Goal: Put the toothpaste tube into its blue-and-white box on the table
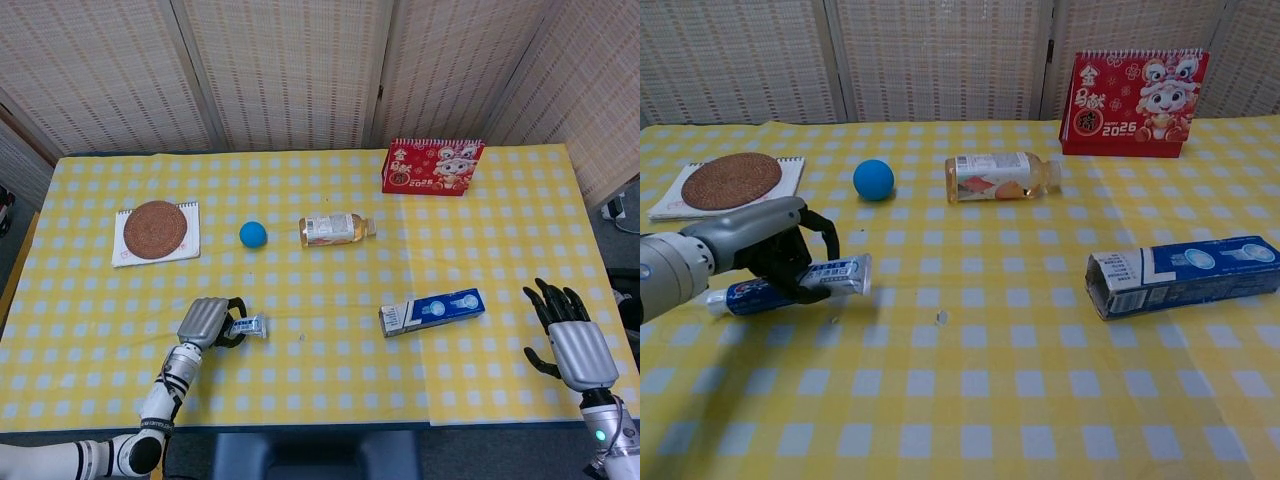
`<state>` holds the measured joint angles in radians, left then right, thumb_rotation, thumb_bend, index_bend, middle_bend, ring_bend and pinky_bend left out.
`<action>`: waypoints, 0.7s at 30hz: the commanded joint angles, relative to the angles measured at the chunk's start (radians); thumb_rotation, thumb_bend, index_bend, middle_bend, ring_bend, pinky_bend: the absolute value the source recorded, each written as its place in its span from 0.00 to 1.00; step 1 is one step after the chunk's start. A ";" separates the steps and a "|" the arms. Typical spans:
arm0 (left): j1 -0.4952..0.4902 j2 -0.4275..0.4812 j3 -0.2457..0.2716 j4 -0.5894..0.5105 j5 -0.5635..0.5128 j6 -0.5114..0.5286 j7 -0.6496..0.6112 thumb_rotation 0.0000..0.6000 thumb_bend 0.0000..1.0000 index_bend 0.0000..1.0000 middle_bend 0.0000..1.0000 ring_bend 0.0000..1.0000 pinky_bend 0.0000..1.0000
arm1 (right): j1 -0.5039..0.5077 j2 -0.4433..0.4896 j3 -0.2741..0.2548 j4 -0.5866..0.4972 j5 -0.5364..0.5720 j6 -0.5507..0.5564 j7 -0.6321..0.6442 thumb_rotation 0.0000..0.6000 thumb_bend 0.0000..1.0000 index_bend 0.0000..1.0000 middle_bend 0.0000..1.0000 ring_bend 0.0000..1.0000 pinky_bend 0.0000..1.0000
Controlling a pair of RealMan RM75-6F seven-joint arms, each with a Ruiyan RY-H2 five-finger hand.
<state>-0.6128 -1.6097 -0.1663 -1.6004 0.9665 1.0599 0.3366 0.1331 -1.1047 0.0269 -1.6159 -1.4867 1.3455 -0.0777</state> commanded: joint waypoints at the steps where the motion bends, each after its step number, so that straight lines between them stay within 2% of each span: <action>1: 0.053 0.045 -0.037 -0.095 0.062 0.046 -0.159 1.00 0.58 0.78 1.00 1.00 1.00 | 0.017 -0.002 -0.007 0.005 -0.011 -0.029 0.008 1.00 0.31 0.00 0.00 0.00 0.00; 6: 0.100 0.118 -0.066 -0.231 0.081 0.038 -0.335 1.00 0.58 0.78 1.00 1.00 1.00 | 0.075 0.018 -0.012 0.010 -0.032 -0.118 0.037 1.00 0.31 0.00 0.00 0.00 0.00; 13: 0.154 0.204 -0.094 -0.389 0.153 0.024 -0.565 1.00 0.60 0.79 1.00 1.00 1.00 | 0.160 0.041 0.001 -0.007 0.009 -0.263 0.031 1.00 0.31 0.00 0.00 0.01 0.00; 17: 0.169 0.242 -0.090 -0.451 0.189 0.017 -0.623 1.00 0.60 0.79 1.00 1.00 1.00 | 0.217 0.031 0.013 0.001 0.050 -0.359 0.028 1.00 0.31 0.00 0.00 0.04 0.00; 21: 0.175 0.261 -0.080 -0.479 0.215 0.024 -0.627 1.00 0.60 0.79 1.00 1.00 1.00 | 0.267 0.002 0.025 0.027 0.090 -0.435 0.021 1.00 0.31 0.00 0.03 0.07 0.00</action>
<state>-0.4421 -1.3534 -0.2491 -2.0738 1.1762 1.0826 -0.2867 0.3725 -1.0867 0.0428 -1.6034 -1.4201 0.9421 -0.0516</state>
